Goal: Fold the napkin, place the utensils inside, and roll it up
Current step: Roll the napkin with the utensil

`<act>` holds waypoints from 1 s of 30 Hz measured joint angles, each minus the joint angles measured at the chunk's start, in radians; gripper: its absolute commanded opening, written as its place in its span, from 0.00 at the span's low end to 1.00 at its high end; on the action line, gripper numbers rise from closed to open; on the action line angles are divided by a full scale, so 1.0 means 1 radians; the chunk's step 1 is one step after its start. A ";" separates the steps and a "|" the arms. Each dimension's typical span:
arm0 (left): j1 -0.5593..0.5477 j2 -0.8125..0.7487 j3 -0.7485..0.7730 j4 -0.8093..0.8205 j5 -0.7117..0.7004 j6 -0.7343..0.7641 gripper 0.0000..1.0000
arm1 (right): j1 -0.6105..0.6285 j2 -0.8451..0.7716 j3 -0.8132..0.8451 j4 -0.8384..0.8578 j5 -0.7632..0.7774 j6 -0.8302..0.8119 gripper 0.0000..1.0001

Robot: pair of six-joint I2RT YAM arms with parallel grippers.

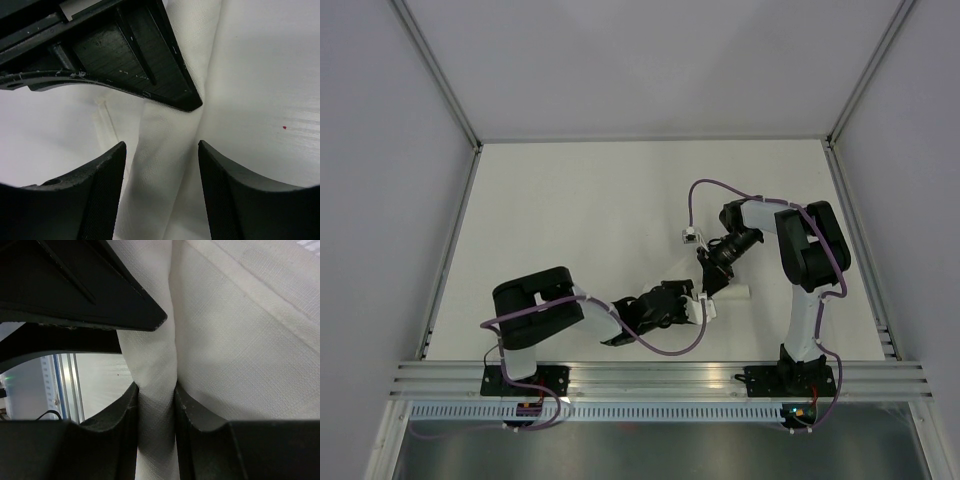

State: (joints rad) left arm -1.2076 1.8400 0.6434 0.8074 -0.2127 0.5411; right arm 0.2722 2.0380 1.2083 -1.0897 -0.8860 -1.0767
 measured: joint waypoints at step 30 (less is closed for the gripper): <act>0.053 0.053 0.209 -0.319 0.180 -0.076 0.04 | -0.009 -0.154 -0.111 0.103 0.058 0.095 0.61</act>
State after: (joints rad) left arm -1.1549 1.8931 0.8528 0.4889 -0.0330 0.4656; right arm 0.2634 1.8835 1.0969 -0.9871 -0.8280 -0.9821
